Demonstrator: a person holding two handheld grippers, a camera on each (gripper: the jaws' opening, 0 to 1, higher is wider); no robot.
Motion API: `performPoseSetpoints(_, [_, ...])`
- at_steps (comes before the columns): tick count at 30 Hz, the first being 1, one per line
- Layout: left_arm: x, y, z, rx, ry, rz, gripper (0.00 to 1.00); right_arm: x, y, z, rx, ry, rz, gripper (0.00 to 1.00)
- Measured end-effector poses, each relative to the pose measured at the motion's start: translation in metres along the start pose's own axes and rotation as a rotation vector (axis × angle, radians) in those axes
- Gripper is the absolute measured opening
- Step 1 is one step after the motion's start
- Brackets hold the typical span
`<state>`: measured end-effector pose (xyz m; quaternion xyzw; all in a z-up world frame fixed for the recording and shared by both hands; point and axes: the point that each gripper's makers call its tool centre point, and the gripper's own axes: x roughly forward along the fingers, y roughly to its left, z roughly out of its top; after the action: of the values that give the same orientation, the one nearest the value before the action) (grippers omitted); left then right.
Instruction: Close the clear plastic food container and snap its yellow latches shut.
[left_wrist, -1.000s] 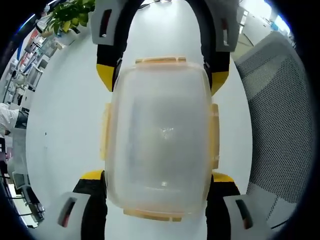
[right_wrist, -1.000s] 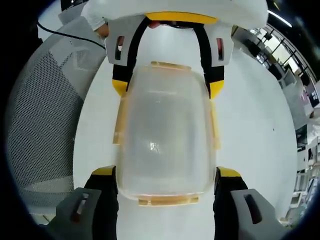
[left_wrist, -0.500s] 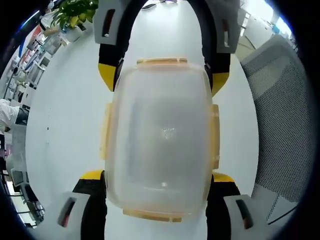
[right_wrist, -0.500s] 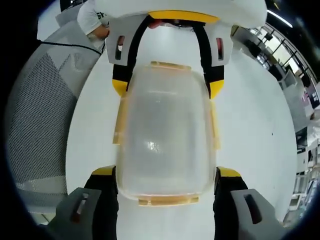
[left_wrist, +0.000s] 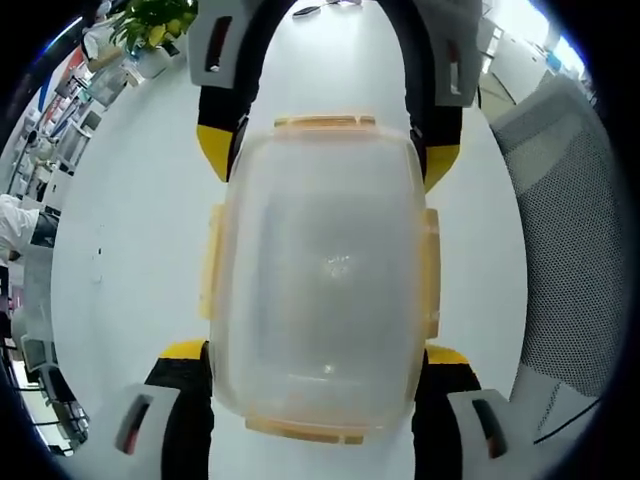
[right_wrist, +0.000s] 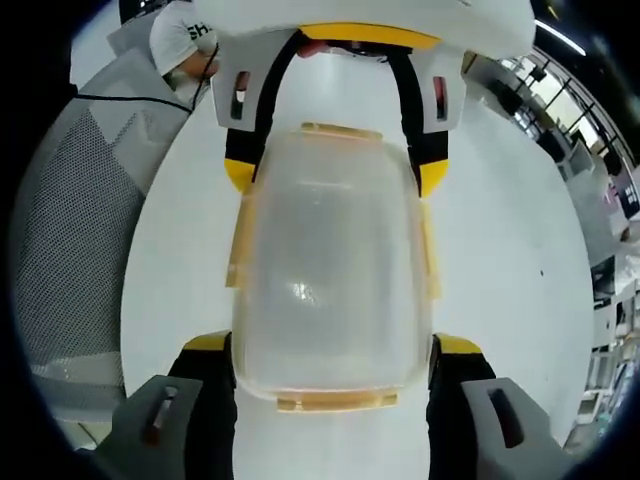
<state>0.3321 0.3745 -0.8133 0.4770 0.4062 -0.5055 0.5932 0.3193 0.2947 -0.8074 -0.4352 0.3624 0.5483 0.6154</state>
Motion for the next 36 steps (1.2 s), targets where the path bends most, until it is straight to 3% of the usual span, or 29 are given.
performPoseSetpoints(21, [0.007,0.039,-0.004,-0.002,-0.010,0.002,0.82,0.006,-0.037,0.002,0.016,-0.011,-0.007,0.76])
performPoseSetpoints(29, [0.012,0.059,-0.005,-0.001,-0.026,0.031,0.83,0.010,-0.056,0.004,0.026,-0.013,-0.008,0.76])
performPoseSetpoints(36, [0.011,0.064,-0.006,-0.003,-0.021,0.025,0.83,0.010,-0.060,0.004,0.022,-0.006,-0.005,0.76])
